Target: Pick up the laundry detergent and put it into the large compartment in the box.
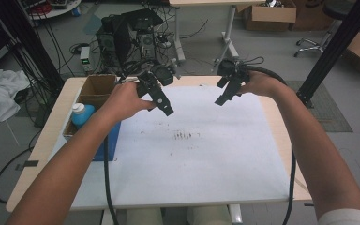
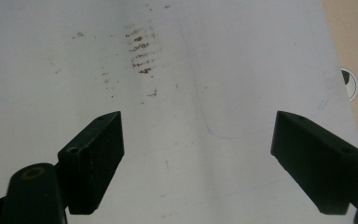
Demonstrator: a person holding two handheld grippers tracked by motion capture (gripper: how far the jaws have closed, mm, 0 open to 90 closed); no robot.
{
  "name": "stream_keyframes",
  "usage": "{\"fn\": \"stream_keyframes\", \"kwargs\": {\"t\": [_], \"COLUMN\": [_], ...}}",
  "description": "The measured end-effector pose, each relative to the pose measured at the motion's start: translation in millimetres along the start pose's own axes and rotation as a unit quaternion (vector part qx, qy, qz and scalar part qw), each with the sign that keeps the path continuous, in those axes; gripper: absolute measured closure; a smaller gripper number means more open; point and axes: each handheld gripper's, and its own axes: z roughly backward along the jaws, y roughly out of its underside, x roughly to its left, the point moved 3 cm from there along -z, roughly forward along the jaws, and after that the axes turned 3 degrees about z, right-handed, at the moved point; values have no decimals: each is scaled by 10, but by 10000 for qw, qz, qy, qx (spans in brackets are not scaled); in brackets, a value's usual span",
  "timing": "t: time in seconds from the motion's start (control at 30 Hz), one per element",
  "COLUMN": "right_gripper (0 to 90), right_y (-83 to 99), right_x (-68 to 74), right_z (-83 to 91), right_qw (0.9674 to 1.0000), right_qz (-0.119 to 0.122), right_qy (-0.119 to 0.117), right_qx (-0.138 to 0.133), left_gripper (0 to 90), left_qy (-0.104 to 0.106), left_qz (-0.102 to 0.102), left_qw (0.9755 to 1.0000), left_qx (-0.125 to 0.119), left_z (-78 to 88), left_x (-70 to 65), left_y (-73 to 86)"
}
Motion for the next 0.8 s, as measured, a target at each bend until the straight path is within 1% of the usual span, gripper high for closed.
{"fn": "stream_keyframes", "kwargs": {"t": [0.1,0.2,0.33,0.47,0.8], "right_gripper": [173,172,172,172,171], "right_y": [-8,-11,-18,-15,-16], "right_x": [1,4,17,19,35], "right_z": [2,-6,-9,-6,6], "right_qw": [10000,10000,10000,10000,10000], "right_qz": [4,18,21,32,26], "right_qy": [-2,-1,-4,-4,4], "right_qx": [-24,-8,8,10,9], "left_gripper": [197,197,197,196,197], "left_qy": [-15,-38,-31,-43,-56], "left_qz": [-9,-60,-69,-55,-15], "left_qw": [10000,9999,10000,9999,10000], "left_qx": [12,90,61,103,53], "left_z": [-5,-22,-23,-34,-12], "left_x": [1,-6,-14,-15,-1], "left_y": [3,12,7,5,19]}}
